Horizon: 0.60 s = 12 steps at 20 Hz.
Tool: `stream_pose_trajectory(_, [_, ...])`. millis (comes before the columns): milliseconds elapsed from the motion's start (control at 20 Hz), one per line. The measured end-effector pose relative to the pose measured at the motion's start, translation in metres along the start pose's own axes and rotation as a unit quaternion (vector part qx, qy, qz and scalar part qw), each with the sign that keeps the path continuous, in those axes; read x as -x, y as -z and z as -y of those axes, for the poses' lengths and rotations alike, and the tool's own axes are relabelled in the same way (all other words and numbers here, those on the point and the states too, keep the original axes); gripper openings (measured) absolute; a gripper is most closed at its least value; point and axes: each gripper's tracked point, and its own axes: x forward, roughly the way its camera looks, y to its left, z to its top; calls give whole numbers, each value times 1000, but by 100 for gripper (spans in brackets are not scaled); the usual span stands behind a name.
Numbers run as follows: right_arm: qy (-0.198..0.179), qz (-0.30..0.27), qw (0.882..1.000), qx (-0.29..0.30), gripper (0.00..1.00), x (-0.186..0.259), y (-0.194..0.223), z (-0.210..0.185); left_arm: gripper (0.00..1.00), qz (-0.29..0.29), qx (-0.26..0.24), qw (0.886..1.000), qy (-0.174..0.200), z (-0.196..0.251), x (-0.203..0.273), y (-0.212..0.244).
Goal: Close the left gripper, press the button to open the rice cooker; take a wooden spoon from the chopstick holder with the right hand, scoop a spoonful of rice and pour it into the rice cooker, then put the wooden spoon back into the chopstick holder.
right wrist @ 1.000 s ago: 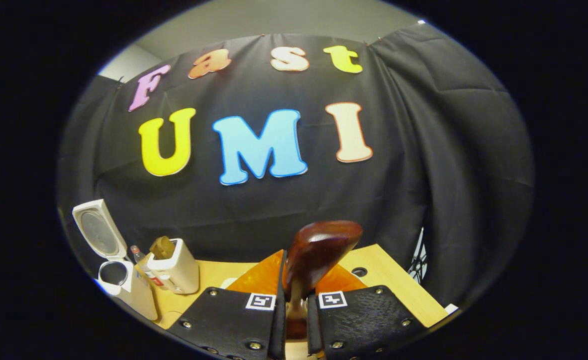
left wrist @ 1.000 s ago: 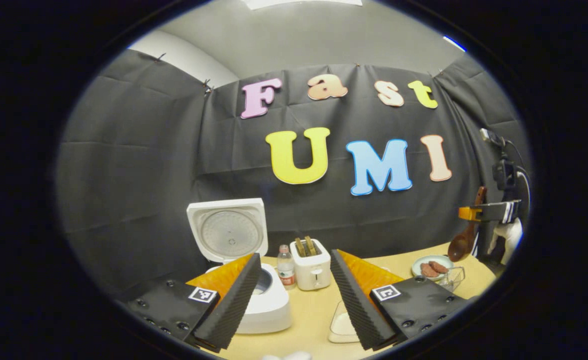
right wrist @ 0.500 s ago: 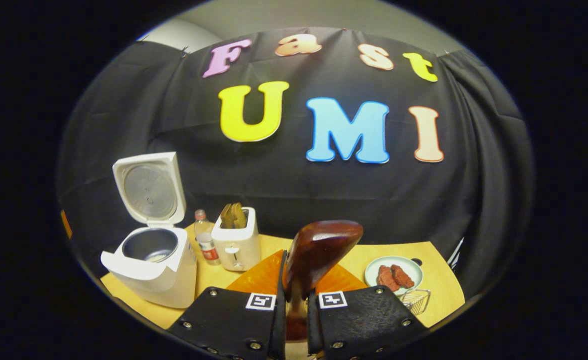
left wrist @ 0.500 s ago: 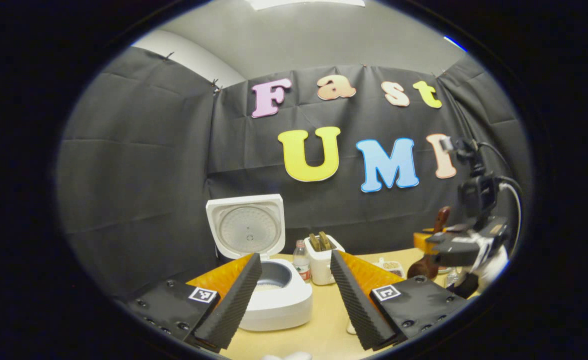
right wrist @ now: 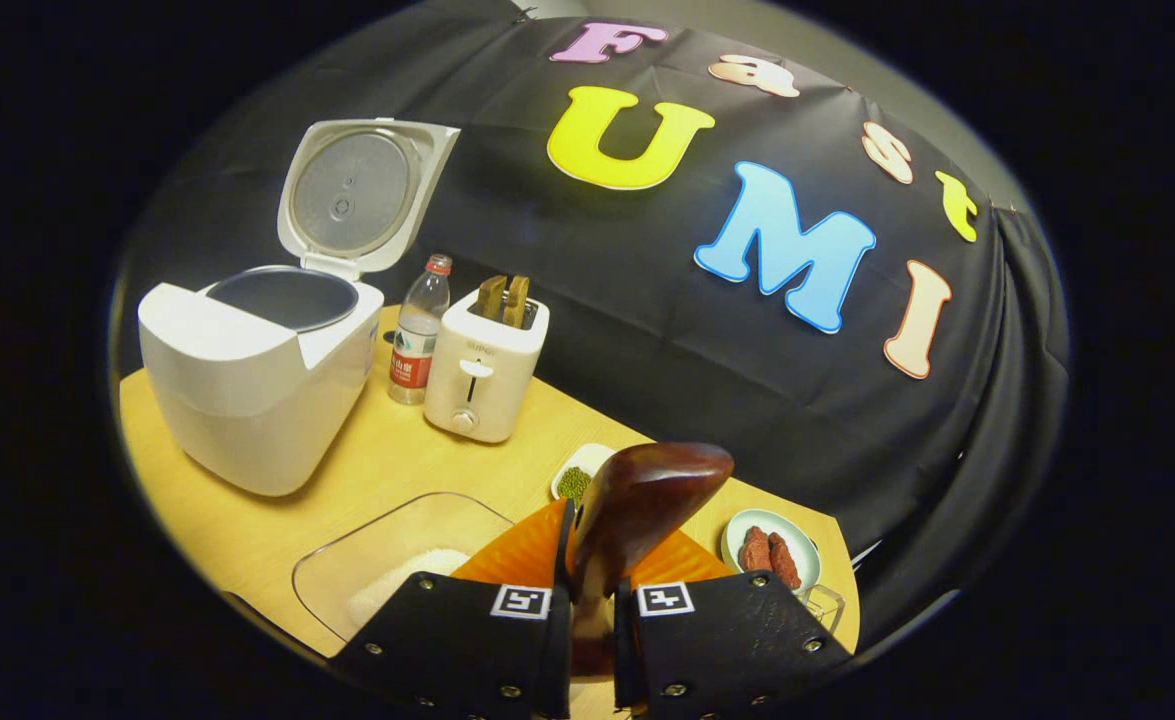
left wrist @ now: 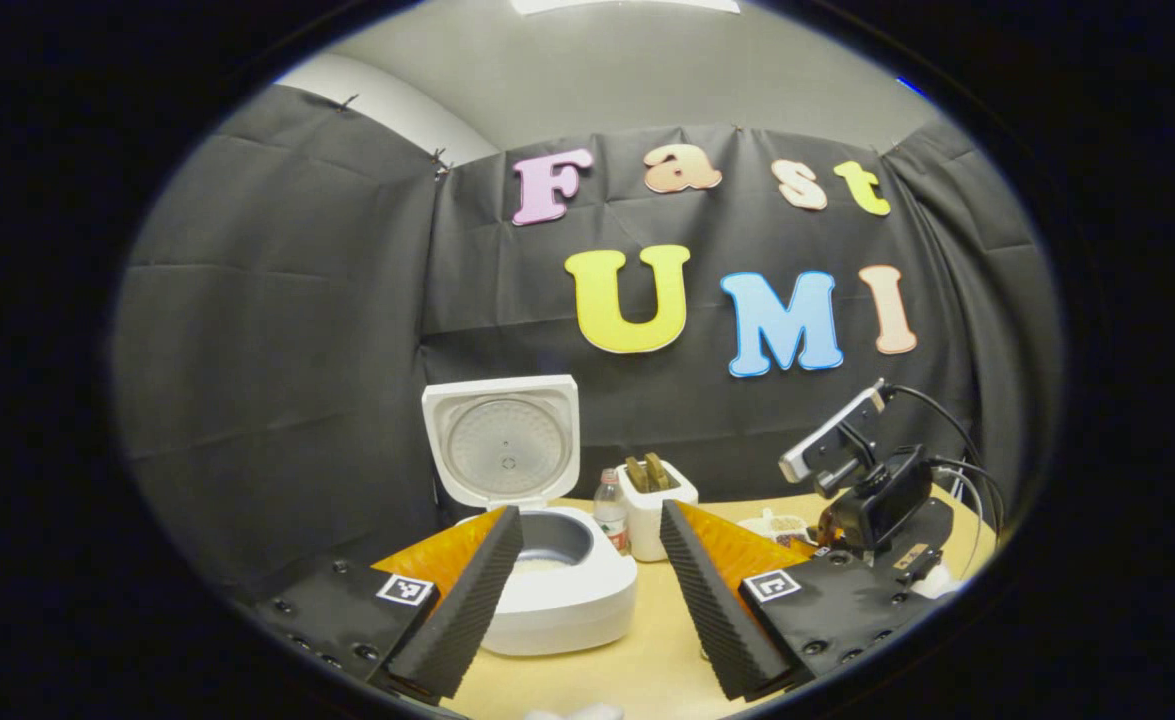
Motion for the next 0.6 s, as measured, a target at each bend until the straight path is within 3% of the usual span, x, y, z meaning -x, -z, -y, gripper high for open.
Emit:
stream_pose_trajectory(350, [-5, -34, 999, -5, 17, -7, 34, -15, 96, -13, 0, 1000, -7, -9, -10, 12])
stream_pose_trajectory(500, [-10, -37, 998, -41, 22, -7, 33, -22, 97, -19, 7, 1000, -9, -13, -12, 15])
stream_pose_trajectory(600, [-23, -43, 996, -78, 17, -7, 33, -33, 96, -24, 6, 1000, -9, -15, -11, 17])
